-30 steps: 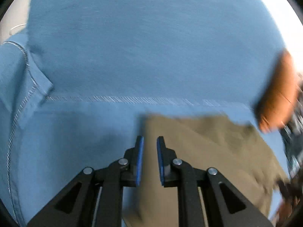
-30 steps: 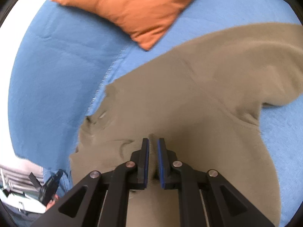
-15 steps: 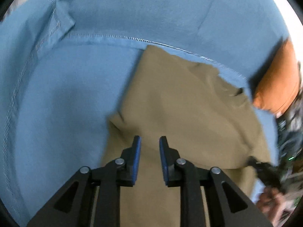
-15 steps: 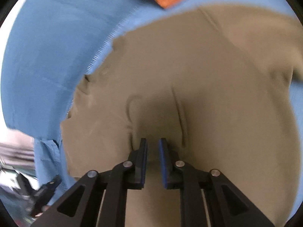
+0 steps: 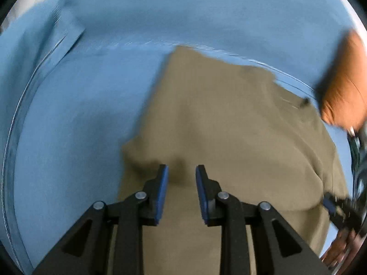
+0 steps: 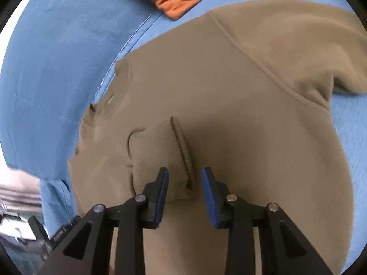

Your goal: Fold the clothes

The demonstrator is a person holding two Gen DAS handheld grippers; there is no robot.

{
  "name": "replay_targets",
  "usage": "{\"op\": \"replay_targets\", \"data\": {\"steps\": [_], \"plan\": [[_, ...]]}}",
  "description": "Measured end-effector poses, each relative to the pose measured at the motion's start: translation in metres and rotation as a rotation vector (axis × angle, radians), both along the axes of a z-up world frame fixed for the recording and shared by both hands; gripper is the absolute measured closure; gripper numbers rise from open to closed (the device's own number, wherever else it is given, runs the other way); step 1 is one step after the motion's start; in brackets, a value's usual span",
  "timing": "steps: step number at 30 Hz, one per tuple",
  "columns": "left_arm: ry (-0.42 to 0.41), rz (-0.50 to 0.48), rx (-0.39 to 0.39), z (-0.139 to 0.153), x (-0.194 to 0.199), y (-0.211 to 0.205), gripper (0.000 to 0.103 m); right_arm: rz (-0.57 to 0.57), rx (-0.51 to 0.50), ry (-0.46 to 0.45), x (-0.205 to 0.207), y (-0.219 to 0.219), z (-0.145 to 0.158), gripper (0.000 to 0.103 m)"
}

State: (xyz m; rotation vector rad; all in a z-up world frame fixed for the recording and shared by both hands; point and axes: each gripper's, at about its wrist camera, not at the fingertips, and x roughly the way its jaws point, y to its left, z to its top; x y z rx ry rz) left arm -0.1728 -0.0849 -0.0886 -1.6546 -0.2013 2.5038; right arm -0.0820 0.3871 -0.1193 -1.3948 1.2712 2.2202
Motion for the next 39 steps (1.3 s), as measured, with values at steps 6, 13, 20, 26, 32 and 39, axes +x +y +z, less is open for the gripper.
{"op": "replay_targets", "data": {"steps": [6,13,20,26,32,39], "plan": [[-0.188,-0.067,0.029,-0.047,-0.002,0.023,0.075,-0.101,0.033,0.069,0.029,0.038,0.019,0.069],[-0.108,-0.095,0.029,-0.026,-0.003,0.039,0.075,-0.219,0.071,0.150,0.063,0.083,0.040,0.069],[-0.093,-0.124,0.021,-0.024,0.001,0.055,0.075,-0.462,0.112,0.181,0.139,0.167,0.044,0.069],[-0.049,-0.108,0.030,-0.016,0.011,0.045,0.075,-0.732,0.143,0.158,0.233,0.264,0.028,0.069],[-0.005,-0.114,0.056,-0.004,0.018,0.044,0.075,-0.781,0.121,0.185,0.259,0.302,0.015,0.069],[-0.013,-0.106,0.065,-0.009,0.015,0.044,0.075,-0.775,0.094,0.211,0.260,0.316,0.004,0.069]]}}
